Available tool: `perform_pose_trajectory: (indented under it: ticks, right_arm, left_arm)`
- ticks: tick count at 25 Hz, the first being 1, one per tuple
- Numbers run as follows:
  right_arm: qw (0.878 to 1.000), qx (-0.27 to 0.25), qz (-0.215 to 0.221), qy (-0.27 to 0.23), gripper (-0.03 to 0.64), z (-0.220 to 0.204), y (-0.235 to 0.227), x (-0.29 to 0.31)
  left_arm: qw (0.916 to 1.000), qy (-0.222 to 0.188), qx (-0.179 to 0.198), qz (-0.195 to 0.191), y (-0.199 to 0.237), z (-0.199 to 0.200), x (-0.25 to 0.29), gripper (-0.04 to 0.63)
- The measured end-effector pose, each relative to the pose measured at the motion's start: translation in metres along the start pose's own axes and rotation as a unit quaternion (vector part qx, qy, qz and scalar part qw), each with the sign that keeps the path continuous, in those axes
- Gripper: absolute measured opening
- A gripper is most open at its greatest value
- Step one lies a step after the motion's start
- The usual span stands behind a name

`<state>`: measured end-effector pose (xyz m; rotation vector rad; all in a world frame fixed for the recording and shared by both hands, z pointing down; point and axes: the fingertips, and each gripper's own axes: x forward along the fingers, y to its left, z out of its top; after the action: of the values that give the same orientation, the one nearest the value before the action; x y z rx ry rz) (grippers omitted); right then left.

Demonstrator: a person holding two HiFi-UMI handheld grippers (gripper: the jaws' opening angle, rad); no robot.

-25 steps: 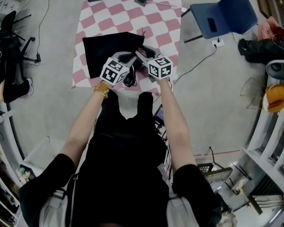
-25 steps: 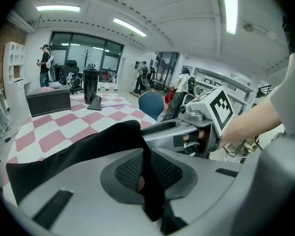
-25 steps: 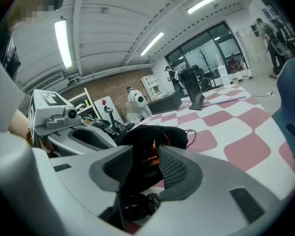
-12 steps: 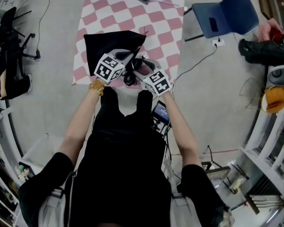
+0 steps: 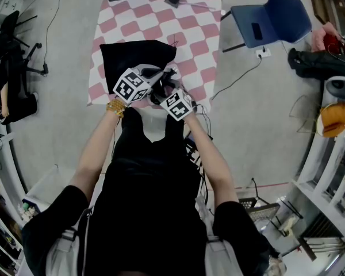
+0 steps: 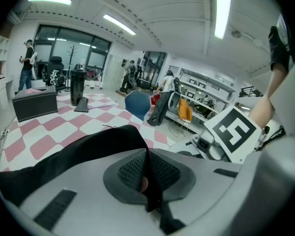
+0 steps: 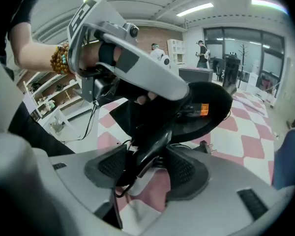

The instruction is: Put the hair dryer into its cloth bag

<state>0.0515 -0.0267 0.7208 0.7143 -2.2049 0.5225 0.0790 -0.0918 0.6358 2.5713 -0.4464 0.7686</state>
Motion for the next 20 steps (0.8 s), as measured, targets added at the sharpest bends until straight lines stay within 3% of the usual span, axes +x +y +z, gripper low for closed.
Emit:
perform_pose_trajectory:
  ticks: [5,10,12,15,18,20]
  right_arm:
    - [0.996,-0.079,0.030,0.001,0.229,0.014,-0.015,-0.018]
    - [0.988,-0.140,0.069,-0.010,0.222,0.025,-0.015,-0.022]
    - [0.987,-0.146,0.060,-0.013,0.224,0.024,-0.016,-0.018]
    - [0.991,-0.127,0.021,-0.032,0.224,0.021,-0.022,-0.025]
    - [0.998,-0.024,0.019,-0.055,0.252,0.010,-0.029,-0.038]
    - [0.995,0.067,0.039,-0.069,0.255,0.000,-0.034,-0.039]
  left_arm:
    - [0.9976,0.015,0.029,-0.061,-0.024,0.003,-0.005,0.022]
    - [0.9853,0.019,-0.016,-0.169,-0.038,0.005,-0.021,0.023]
    - [0.9887,0.009,-0.037,-0.145,-0.022,0.004,-0.025,0.023]
    - [0.9977,-0.020,-0.041,-0.051,0.007,0.005,-0.033,0.025]
    - [0.9999,-0.010,-0.006,0.012,0.011,-0.004,-0.043,0.040]
    - [0.9994,0.009,0.005,0.033,0.006,-0.017,-0.043,0.132]
